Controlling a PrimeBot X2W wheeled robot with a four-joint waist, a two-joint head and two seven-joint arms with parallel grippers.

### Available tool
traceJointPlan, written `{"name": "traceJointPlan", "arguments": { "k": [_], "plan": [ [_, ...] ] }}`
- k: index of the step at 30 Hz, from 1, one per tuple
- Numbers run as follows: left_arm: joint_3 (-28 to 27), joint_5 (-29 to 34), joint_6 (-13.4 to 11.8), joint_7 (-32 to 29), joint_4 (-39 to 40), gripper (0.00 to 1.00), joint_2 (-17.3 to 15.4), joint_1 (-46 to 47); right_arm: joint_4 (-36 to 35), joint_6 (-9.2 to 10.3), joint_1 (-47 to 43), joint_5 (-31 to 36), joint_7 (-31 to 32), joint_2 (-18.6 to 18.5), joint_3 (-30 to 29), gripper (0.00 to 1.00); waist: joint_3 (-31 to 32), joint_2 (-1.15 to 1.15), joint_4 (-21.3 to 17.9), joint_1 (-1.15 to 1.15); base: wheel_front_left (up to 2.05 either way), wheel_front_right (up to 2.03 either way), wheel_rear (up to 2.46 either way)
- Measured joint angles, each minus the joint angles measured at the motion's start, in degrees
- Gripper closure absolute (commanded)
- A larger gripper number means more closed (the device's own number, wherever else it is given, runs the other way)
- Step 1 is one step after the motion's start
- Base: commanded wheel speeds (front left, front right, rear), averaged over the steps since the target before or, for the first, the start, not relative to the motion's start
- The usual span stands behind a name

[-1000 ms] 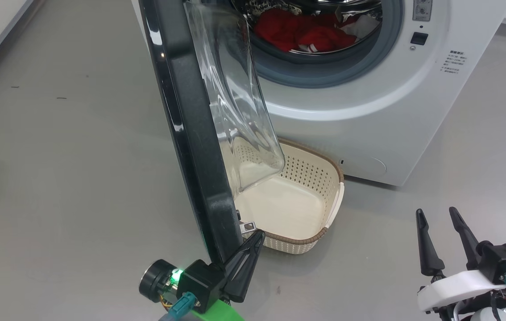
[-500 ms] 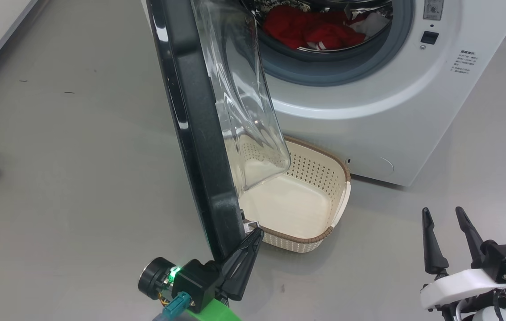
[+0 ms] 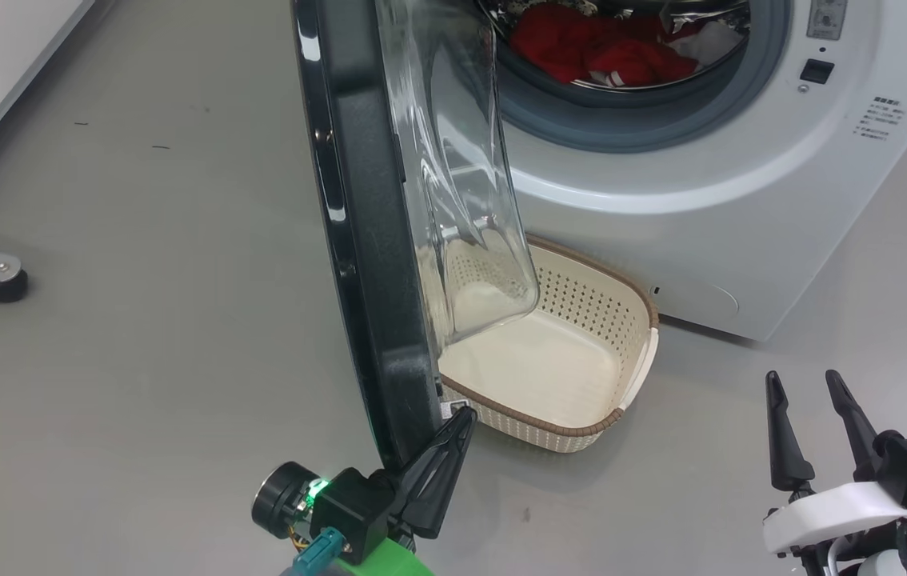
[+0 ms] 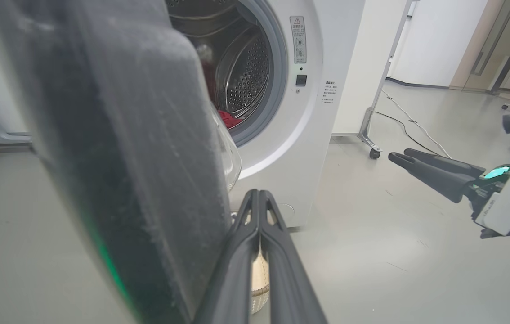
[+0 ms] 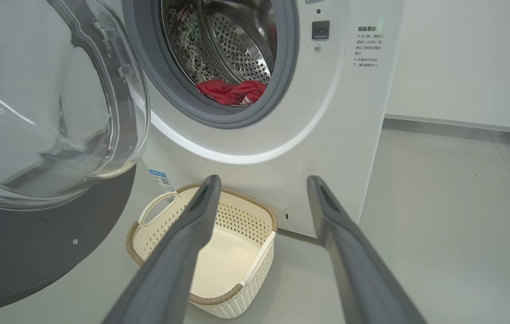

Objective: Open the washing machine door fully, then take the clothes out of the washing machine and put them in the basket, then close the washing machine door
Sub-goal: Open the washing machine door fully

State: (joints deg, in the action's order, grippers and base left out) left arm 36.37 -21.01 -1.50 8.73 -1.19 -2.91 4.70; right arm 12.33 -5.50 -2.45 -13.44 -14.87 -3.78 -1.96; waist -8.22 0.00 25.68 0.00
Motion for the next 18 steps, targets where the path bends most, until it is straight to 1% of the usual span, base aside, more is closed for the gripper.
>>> {"name": "traceJointPlan", "arguments": {
  "k": [12,14,18],
  "plan": [
    [-1.47,-0.12,-1.81,1.01,-0.8,1.0,0.01,-0.19,0.05,-0.44,-0.02,0.49,0.0,0.01,-0.89,0.0,0.31,0.0,4.17,0.0,0.0,0.0,0.0],
    [-1.97,-0.14,-1.89,1.02,-0.98,1.0,0.02,-0.3,0.05,-0.47,-0.02,0.51,0.0,0.03,-0.89,0.0,0.42,0.0,4.85,0.0,0.0,0.0,0.0],
    [-4.09,-0.14,-3.03,1.52,-1.26,1.0,-0.07,-1.45,0.29,-0.49,0.08,1.02,0.0,0.16,0.04,0.0,0.7,0.0,5.64,0.0,0.0,0.0,0.0]
  ]
}}
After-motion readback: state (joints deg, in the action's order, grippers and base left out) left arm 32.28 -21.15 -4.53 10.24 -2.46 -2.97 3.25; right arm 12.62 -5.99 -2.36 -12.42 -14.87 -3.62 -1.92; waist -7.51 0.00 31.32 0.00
